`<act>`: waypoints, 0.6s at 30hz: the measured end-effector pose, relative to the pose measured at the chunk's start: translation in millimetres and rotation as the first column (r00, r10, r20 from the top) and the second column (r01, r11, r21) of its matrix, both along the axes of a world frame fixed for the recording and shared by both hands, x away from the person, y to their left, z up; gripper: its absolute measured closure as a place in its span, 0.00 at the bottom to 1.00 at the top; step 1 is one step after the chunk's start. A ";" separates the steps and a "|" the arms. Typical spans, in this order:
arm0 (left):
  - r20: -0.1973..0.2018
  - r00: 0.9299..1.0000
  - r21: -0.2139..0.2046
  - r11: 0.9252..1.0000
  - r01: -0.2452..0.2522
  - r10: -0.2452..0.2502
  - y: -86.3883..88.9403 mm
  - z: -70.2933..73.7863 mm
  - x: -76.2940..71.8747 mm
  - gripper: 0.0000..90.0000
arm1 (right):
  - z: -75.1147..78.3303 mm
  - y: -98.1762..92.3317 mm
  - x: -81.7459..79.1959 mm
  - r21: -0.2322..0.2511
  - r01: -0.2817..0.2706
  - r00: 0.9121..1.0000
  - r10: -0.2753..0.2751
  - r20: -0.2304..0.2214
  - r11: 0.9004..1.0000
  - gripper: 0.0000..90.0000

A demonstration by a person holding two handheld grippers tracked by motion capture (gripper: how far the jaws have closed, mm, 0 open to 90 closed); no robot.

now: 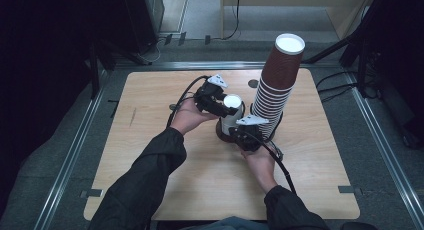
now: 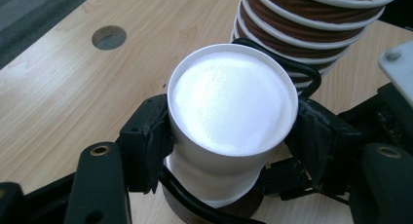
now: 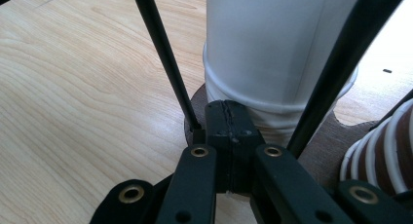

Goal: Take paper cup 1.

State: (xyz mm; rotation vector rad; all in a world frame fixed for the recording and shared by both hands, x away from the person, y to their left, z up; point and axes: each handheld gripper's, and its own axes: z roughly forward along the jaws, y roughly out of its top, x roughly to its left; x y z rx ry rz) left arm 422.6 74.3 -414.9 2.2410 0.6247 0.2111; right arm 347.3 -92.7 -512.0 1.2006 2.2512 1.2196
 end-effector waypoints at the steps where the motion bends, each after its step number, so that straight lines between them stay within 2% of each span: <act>1: 0.000 1.000 0.000 1.000 0.000 0.000 0.0 0.0 0.0 0.38 | 0.0 0.0 0.0 0.000 0.000 1.000 0.000 0.000 1.000 1.00; 11: -0.005 1.000 -0.052 0.998 -0.018 0.017 6.4 11.5 -2.2 0.38 | 0.2 -1.3 0.0 -0.008 -0.005 1.000 0.005 -0.006 1.000 0.98; 18: 0.007 1.000 -0.067 0.998 -0.016 0.017 8.0 26.6 -5.3 0.39 | 1.4 -3.4 -0.3 -0.012 -0.016 1.000 0.016 -0.004 1.000 0.98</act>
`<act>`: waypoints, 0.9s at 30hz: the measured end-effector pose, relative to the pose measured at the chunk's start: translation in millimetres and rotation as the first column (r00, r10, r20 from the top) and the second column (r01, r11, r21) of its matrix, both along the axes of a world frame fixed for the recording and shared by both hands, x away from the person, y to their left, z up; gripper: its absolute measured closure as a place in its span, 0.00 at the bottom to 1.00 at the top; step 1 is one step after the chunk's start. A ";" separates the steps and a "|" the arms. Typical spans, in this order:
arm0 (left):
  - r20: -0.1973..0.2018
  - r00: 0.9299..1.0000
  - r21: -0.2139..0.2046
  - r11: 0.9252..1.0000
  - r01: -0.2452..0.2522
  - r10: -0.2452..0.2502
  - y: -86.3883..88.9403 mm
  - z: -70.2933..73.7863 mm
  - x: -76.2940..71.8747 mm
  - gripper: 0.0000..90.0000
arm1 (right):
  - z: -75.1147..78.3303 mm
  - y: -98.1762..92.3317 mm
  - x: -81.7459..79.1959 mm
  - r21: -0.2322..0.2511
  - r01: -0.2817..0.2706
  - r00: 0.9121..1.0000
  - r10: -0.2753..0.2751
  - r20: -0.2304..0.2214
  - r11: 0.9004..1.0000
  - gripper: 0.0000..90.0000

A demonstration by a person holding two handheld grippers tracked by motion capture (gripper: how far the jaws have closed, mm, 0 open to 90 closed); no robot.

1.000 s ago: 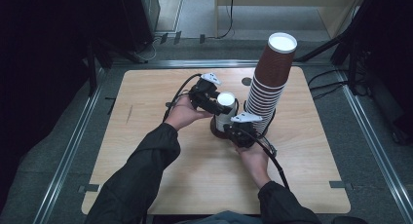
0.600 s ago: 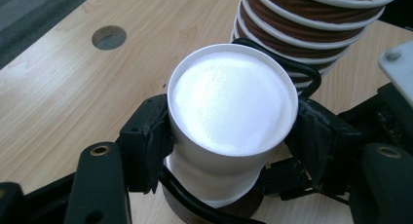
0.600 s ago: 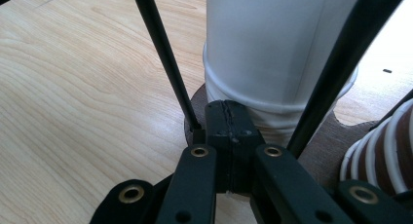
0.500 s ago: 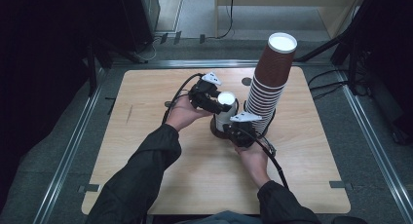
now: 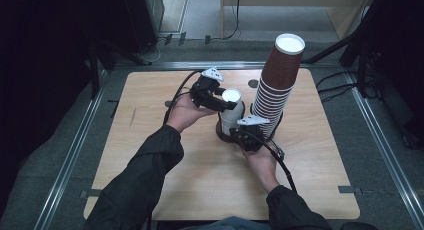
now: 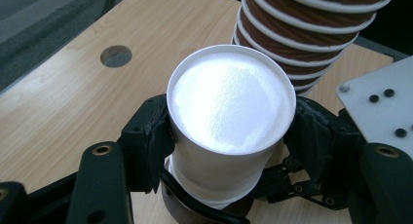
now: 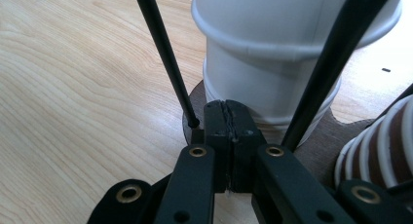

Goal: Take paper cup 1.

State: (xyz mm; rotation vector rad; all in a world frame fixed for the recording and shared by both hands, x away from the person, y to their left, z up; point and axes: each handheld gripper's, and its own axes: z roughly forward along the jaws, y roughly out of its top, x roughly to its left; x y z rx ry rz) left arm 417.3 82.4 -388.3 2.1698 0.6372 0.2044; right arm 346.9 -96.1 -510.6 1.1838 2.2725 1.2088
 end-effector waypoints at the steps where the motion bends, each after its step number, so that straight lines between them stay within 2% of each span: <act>1: 0.003 1.000 0.006 1.000 0.003 -0.003 0.5 2.3 -0.2 0.39 | 0.7 -0.6 -0.1 -0.001 -0.002 1.000 0.002 0.002 1.000 0.98; 4: 0.006 1.000 0.006 1.000 0.002 -0.002 2.1 8.8 -1.5 0.39 | 1.4 -1.5 -1.0 0.003 -0.007 1.000 0.007 0.000 1.000 0.98; 7: 0.008 1.000 -0.018 1.000 0.000 0.000 5.6 15.9 -2.5 0.39 | 2.0 -2.0 -2.8 0.012 -0.013 1.000 0.013 -0.006 1.000 0.98; 12: 0.014 1.000 -0.006 1.000 0.008 -0.008 9.0 29.0 -6.5 0.39 | 8.0 -5.0 -6.7 0.012 -0.030 1.000 0.030 0.002 0.999 0.98; 16: 0.016 1.000 0.008 1.000 0.007 -0.007 10.3 33.6 -6.9 0.39 | 9.5 -8.3 -6.0 0.012 -0.030 1.000 0.029 0.002 0.999 0.97; 20: 0.019 1.000 -0.005 1.000 0.008 -0.008 12.3 40.8 -9.9 0.39 | 10.0 -9.9 -6.0 0.015 -0.028 1.000 0.028 -0.004 0.999 0.97; 25: 0.035 0.999 0.002 1.000 0.020 -0.020 14.3 51.5 -16.7 0.39 | 14.4 -12.0 -9.1 0.008 -0.057 0.998 0.058 -0.012 0.998 0.96; 26: 0.054 0.998 -0.001 1.000 0.017 -0.017 15.4 55.6 -21.7 0.39 | 15.9 -12.9 -10.2 0.011 -0.064 0.998 0.064 -0.015 0.998 0.95; 27: 0.054 0.998 -0.001 1.000 0.017 -0.017 15.4 55.6 -21.7 0.39 | 15.9 -12.9 -10.2 0.011 -0.064 0.998 0.064 -0.015 0.998 0.95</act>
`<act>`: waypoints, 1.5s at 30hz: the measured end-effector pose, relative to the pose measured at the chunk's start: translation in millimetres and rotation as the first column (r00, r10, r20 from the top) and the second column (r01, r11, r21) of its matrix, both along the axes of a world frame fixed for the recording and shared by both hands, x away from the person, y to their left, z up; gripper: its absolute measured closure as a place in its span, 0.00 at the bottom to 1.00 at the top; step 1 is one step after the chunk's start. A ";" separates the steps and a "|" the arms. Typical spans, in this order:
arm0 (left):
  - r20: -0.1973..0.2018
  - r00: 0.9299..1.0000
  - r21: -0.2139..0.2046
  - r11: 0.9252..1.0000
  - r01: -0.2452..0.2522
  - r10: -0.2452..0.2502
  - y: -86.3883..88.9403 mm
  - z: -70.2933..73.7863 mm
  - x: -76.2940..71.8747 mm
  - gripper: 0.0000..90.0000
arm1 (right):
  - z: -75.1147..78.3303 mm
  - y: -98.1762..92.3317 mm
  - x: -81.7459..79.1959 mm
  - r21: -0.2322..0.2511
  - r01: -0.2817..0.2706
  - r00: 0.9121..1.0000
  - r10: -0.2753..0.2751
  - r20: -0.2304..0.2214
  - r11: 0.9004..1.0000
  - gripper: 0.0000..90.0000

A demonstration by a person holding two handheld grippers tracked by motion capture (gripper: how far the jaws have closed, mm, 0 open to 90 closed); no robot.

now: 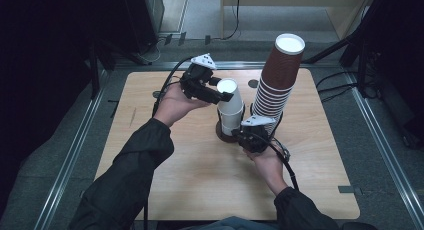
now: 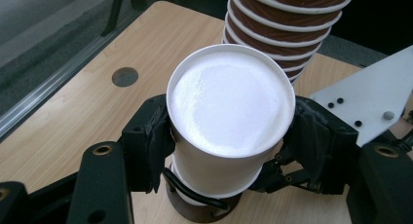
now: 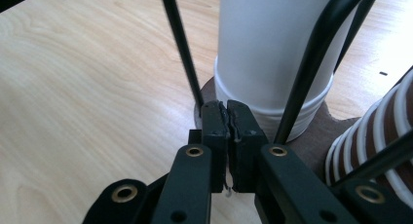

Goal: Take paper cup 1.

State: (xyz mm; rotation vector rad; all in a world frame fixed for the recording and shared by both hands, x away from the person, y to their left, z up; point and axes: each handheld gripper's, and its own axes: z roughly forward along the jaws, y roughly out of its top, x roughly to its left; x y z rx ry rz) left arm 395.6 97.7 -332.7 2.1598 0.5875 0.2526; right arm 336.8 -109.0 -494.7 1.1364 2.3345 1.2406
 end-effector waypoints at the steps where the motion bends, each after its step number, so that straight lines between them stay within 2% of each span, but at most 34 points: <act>1: -0.004 1.000 -0.012 1.000 0.007 -0.007 0.9 1.7 -2.0 0.39 | 1.8 -0.9 -1.2 -0.002 -0.009 1.000 0.009 -0.002 1.000 0.95; 3: -0.001 1.000 -0.013 1.000 0.007 -0.007 4.5 5.9 -6.7 0.39 | 7.9 -4.2 -6.0 -0.019 -0.042 0.999 0.042 0.001 0.999 0.95; 7: -0.009 1.000 -0.014 1.000 0.014 -0.014 8.7 8.0 -12.0 0.39 | 15.1 -9.6 -11.3 -0.012 -0.058 0.998 0.058 -0.007 0.998 0.94; 9: -0.017 0.999 -0.013 0.999 0.038 -0.038 13.4 8.2 -19.3 0.39 | 21.9 -16.3 -17.6 -0.011 -0.092 0.996 0.092 -0.012 0.996 0.91; 11: -0.017 0.999 -0.019 0.999 0.041 -0.041 15.1 7.7 -22.1 0.39 | 23.9 -18.4 -20.1 -0.015 -0.102 0.995 0.102 -0.008 0.995 0.89; 14: -0.015 0.999 -0.035 0.998 0.045 -0.045 20.5 5.0 -30.3 0.39 | 29.1 -26.0 -25.3 -0.013 -0.151 0.988 0.150 -0.020 0.989 0.84; 15: -0.022 0.999 -0.037 0.998 0.049 -0.050 24.2 1.7 -35.1 0.39 | 32.8 -30.8 -28.4 0.008 -0.181 0.983 0.181 -0.035 0.983 0.79; 17: -0.029 0.998 -0.049 0.997 0.054 -0.055 28.1 -2.2 -40.2 0.39 | 36.1 -35.4 -31.2 0.020 -0.210 0.977 0.210 -0.023 0.978 0.74; 18: -0.029 0.998 -0.049 0.997 0.054 -0.055 28.1 -2.2 -40.2 0.39 | 36.1 -35.4 -31.2 0.020 -0.210 0.977 0.210 -0.023 0.978 0.74; 19: -0.034 0.997 -0.051 0.997 0.061 -0.062 29.9 -4.1 -42.9 0.39 | 38.6 -38.3 -33.2 0.042 -0.242 0.969 0.243 -0.032 0.969 0.68; 20: -0.035 0.997 -0.054 0.997 0.062 -0.064 31.3 -6.4 -46.0 0.39 | 38.6 -38.3 -33.2 0.042 -0.242 0.969 0.243 -0.032 0.969 0.68; 21: -0.034 0.997 -0.054 0.996 0.070 -0.072 34.3 -10.8 -52.3 0.39 | 40.0 -40.3 -34.9 0.049 -0.301 0.953 0.303 -0.025 0.952 0.61; 22: -0.034 0.997 -0.054 0.996 0.070 -0.072 34.3 -10.8 -52.3 0.39 | 40.8 -40.9 -36.2 0.040 -0.326 0.945 0.327 -0.021 0.944 0.57; 23: -0.035 0.997 -0.056 0.996 0.073 -0.075 37.3 -15.9 -58.3 0.39 | 40.9 -41.0 -37.0 0.033 -0.352 0.936 0.353 -0.011 0.935 0.53; 24: -0.035 0.997 -0.056 0.996 0.073 -0.075 37.3 -15.9 -58.3 0.39 | 40.9 -41.0 -37.0 0.033 -0.352 0.936 0.353 -0.011 0.935 0.53; 25: -0.038 0.996 -0.058 0.995 0.081 -0.084 39.4 -22.4 -64.0 0.39 | 41.3 -41.6 -38.4 0.029 -0.394 0.919 0.394 -0.009 0.919 0.47; 26: -0.039 0.996 -0.053 0.995 0.084 -0.086 40.2 -25.9 -66.4 0.39 | 41.4 -41.8 -39.0 0.031 -0.414 0.910 0.415 -0.006 0.910 0.43; 28: -0.046 0.995 -0.053 0.995 0.090 -0.093 41.0 -29.5 -68.5 0.39 | 42.1 -42.9 -39.6 0.039 -0.441 0.897 0.441 0.007 0.897 0.40; 29: -0.052 0.993 -0.043 0.994 0.101 -0.103 41.7 -36.7 -72.5 0.39 | 42.7 -43.5 -39.2 0.042 -0.452 0.892 0.452 0.018 0.891 0.38; 30: -0.052 0.993 -0.043 0.994 0.101 -0.103 41.7 -36.7 -72.5 0.39 | 42.7 -43.5 -39.2 0.042 -0.452 0.892 0.452 0.018 0.891 0.38; 33: -0.067 0.989 -0.045 0.991 0.128 -0.131 40.8 -51.8 -79.5 0.39 | 45.0 -45.1 -37.7 0.077 -0.492 0.870 0.491 0.039 0.867 0.31; 34: -0.067 0.989 -0.045 0.991 0.128 -0.131 40.8 -51.8 -79.5 0.39 | 45.0 -45.1 -37.7 0.077 -0.492 0.870 0.491 0.039 0.867 0.31; 35: -0.075 0.986 -0.035 0.989 0.144 -0.147 39.7 -59.0 -81.8 0.39 | 45.6 -46.3 -36.4 0.081 -0.514 0.858 0.512 0.046 0.854 0.28; 36: -0.075 0.986 -0.035 0.989 0.144 -0.147 39.7 -59.0 -81.8 0.39 | 45.6 -46.3 -36.4 0.081 -0.514 0.858 0.512 0.046 0.854 0.28; 37: -0.089 0.982 -0.033 0.986 0.163 -0.165 37.7 -66.0 -83.8 0.39 | 45.9 -46.5 -33.9 0.100 -0.529 0.848 0.528 0.041 0.843 0.23; 38: -0.089 0.982 -0.033 0.986 0.163 -0.165 37.7 -66.0 -83.8 0.39 | 46.3 -46.2 -32.9 0.111 -0.537 0.843 0.537 0.037 0.836 0.22; 39: -0.100 0.977 -0.027 0.982 0.185 -0.186 34.8 -72.3 -85.9 0.39 | 46.5 -45.2 -32.1 0.119 -0.546 0.837 0.545 0.037 0.829 0.21; 40: -0.100 0.977 -0.027 0.982 0.185 -0.186 34.8 -72.3 -85.9 0.39 | 46.9 -44.0 -31.3 0.123 -0.554 0.832 0.554 0.034 0.823 0.21; 41: -0.103 0.975 -0.028 0.981 0.194 -0.195 33.1 -75.3 -86.9 0.39 | 46.9 -44.0 -31.3 0.123 -0.554 0.832 0.554 0.034 0.823 0.21; 43: -0.110 0.971 -0.026 0.977 0.211 -0.212 29.1 -80.9 -89.1 0.39 | 46.7 -40.4 -30.1 0.124 -0.568 0.822 0.568 0.035 0.814 0.20; 44: -0.106 0.970 -0.021 0.976 0.218 -0.219 27.2 -83.1 -90.2 0.39 | 46.0 -38.1 -29.1 0.124 -0.576 0.816 0.577 0.031 0.808 0.20; 45: -0.107 0.968 -0.026 0.974 0.226 -0.228 24.2 -86.8 -92.0 0.39 | 43.6 -33.5 -27.8 0.122 -0.596 0.801 0.599 0.020 0.793 0.19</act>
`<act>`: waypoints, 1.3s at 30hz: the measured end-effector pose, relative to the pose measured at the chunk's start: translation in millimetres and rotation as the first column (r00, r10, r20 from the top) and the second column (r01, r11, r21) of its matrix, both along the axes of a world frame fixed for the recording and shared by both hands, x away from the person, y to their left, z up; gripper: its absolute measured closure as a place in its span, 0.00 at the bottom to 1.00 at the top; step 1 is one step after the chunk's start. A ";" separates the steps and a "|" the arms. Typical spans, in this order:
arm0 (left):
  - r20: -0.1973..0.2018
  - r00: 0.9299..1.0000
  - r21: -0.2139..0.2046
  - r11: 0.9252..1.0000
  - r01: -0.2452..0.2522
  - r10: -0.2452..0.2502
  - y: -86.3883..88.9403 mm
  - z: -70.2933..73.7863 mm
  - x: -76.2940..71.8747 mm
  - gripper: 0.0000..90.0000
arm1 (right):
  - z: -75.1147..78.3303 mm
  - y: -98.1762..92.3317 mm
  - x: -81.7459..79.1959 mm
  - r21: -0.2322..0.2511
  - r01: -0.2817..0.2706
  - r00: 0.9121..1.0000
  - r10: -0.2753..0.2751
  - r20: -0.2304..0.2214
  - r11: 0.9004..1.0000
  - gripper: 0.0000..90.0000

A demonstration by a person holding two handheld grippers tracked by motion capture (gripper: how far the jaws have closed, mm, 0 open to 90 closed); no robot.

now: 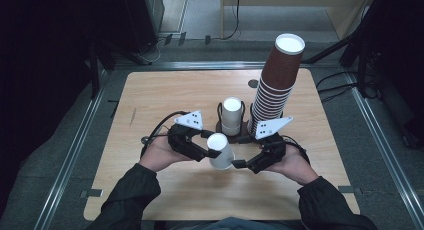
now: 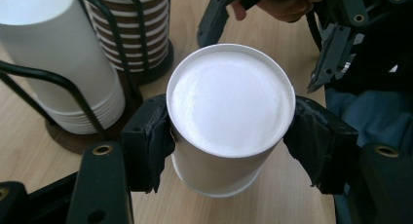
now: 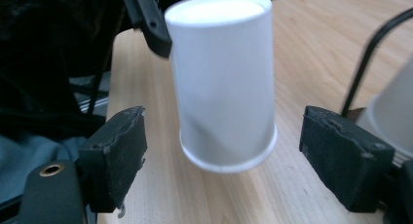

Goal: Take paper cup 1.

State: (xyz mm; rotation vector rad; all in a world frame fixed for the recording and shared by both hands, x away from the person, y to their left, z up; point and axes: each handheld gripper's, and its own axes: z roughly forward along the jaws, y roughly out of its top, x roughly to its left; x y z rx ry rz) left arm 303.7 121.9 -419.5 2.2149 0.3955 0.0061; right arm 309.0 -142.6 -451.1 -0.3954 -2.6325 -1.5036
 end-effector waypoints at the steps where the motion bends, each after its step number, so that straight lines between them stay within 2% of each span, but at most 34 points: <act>1: 0.000 1.000 0.000 1.000 0.000 0.000 0.0 0.0 0.0 0.39 | -1.7 2.4 0.2 -0.006 -0.009 1.000 0.009 0.000 1.000 0.20; 3: -0.002 1.000 -0.014 1.000 0.008 -0.008 -2.4 -2.9 -1.2 0.39 | -3.6 4.6 0.0 -0.015 -0.014 1.000 0.014 -0.002 1.000 0.19; 4: -0.011 1.000 -0.015 1.000 0.018 -0.018 -4.6 -4.1 -1.5 0.39 | -7.2 8.3 -1.0 -0.041 -0.024 1.000 0.024 -0.003 0.999 0.19; 6: -0.008 0.999 -0.011 0.999 0.031 -0.031 -7.3 -4.8 -2.4 0.39 | -10.4 11.2 -1.0 -0.056 -0.033 0.999 0.033 -0.004 0.998 0.19; 9: -0.010 0.999 -0.017 0.999 0.041 -0.041 -10.0 -5.7 -3.5 0.39 | -13.6 13.6 0.1 -0.060 -0.043 0.999 0.043 -0.012 0.997 0.19; 14: -0.007 0.997 -0.008 0.997 0.078 -0.078 -16.8 -11.1 -4.2 0.39 | -23.1 18.8 3.1 -0.060 -0.063 0.997 0.060 -0.057 0.996 0.19; 17: -0.009 0.996 -0.001 0.996 0.089 -0.089 -18.6 -12.8 -3.9 0.39 | -24.2 20.7 3.0 -0.060 -0.068 0.996 0.065 -0.059 0.996 0.19; 18: -0.009 0.995 0.000 0.995 0.098 -0.098 -19.8 -13.3 -3.2 0.39 | -25.5 22.9 2.5 -0.065 -0.070 0.997 0.067 -0.043 0.995 0.22; 19: -0.009 0.995 0.000 0.995 0.098 -0.098 -19.8 -13.3 -3.2 0.39 | -25.5 22.9 2.5 -0.065 -0.070 0.997 0.067 -0.043 0.995 0.22; 20: -0.014 0.995 -0.003 0.995 0.096 -0.096 -21.1 -13.9 -3.8 0.39 | -26.5 23.9 1.8 -0.078 -0.071 0.997 0.067 -0.047 0.994 0.26; 25: -0.016 0.995 0.008 0.995 0.103 -0.103 -22.3 -16.2 -2.7 0.39 | -27.8 23.5 1.9 -0.088 -0.077 0.997 0.075 -0.027 0.993 0.29; 28: -0.028 0.996 0.016 0.996 0.088 -0.088 -22.9 -17.9 -2.3 0.39 | -27.4 23.9 -0.8 -0.104 -0.080 0.997 0.080 -0.011 0.991 0.33; 31: -0.043 0.996 0.006 0.997 0.076 -0.076 -22.4 -18.5 -1.3 0.39 | -27.5 23.7 -0.8 -0.106 -0.078 0.997 0.077 -0.012 0.991 0.35; 32: -0.049 0.996 0.003 0.997 0.078 -0.077 -21.7 -18.5 -0.3 0.33 | -27.1 22.8 0.2 -0.098 -0.074 0.997 0.074 -0.003 0.992 0.36; 33: -0.058 0.996 -0.004 0.998 0.068 -0.068 -21.4 -18.3 0.4 0.33 | -27.1 22.8 0.2 -0.098 -0.074 0.997 0.074 -0.003 0.992 0.36; 35: -0.063 0.997 -0.010 0.999 0.041 -0.042 -19.7 -17.0 1.8 0.21 | -26.3 20.6 1.7 -0.094 -0.059 0.998 0.060 0.007 0.994 0.36; 36: -0.068 0.997 -0.020 0.999 0.029 -0.031 -17.9 -16.4 2.2 0.19 | -25.9 18.9 1.9 -0.092 -0.049 0.999 0.049 -0.003 0.995 0.36; 38: -0.070 0.998 -0.036 0.999 0.003 -0.006 -13.3 -15.5 3.0 0.15 | -25.3 14.2 4.8 -0.073 -0.033 0.999 0.034 0.014 0.997 0.36; 39: -0.079 0.997 -0.050 0.999 0.002 -0.006 -10.4 -15.7 3.7 0.15 | -24.6 11.3 5.4 -0.064 -0.025 1.000 0.025 0.006 0.998 0.36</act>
